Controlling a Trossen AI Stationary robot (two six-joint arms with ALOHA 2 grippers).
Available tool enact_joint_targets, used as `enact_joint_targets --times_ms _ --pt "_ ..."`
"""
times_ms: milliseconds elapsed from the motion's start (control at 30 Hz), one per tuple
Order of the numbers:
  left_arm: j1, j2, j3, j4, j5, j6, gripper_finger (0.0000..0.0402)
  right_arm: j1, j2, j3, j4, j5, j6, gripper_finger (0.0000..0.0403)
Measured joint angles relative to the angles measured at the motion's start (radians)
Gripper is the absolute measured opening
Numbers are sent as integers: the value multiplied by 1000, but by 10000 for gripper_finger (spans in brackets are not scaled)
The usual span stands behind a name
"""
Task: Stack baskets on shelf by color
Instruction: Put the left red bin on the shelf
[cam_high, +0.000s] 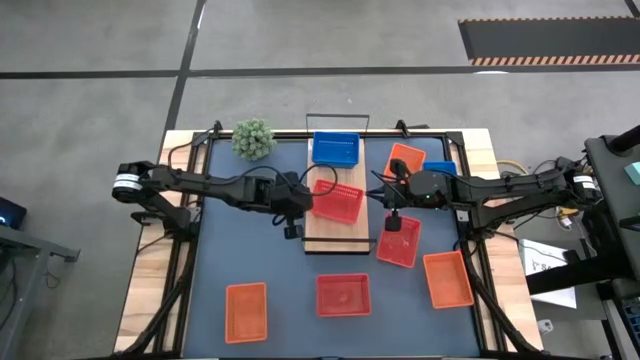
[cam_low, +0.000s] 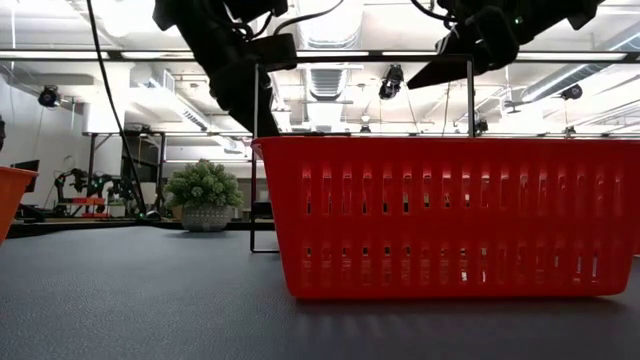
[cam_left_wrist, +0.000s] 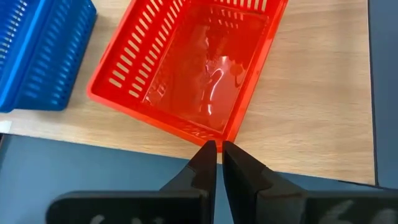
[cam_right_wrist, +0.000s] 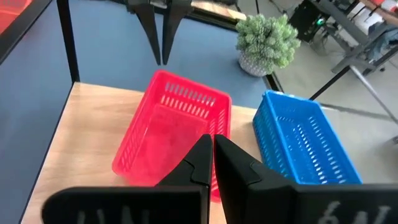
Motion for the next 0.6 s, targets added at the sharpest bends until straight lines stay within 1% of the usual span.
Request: enact_joint_targets --times_ms 133,200,333,433,500,600 --pt "-3 -6 0 0 0 20 10 0 0 0 -20 -1 46 9" --pt "-7 -13 -3 0 0 24 10 0 0 0 -44 -5 98 9" --pt "-20 -35 -11 -7 2 73 10 0 0 0 -144 -72 197 9" --pt "-23 -55 -15 -6 3 129 10 0 -2 -1 -198 -78 246 9" --pt "-23 -75 -29 15 2 165 10 0 -2 -1 -216 -80 272 9" --pt "-19 -107 -73 88 2 207 10 0 3 0 -205 -135 312 9"
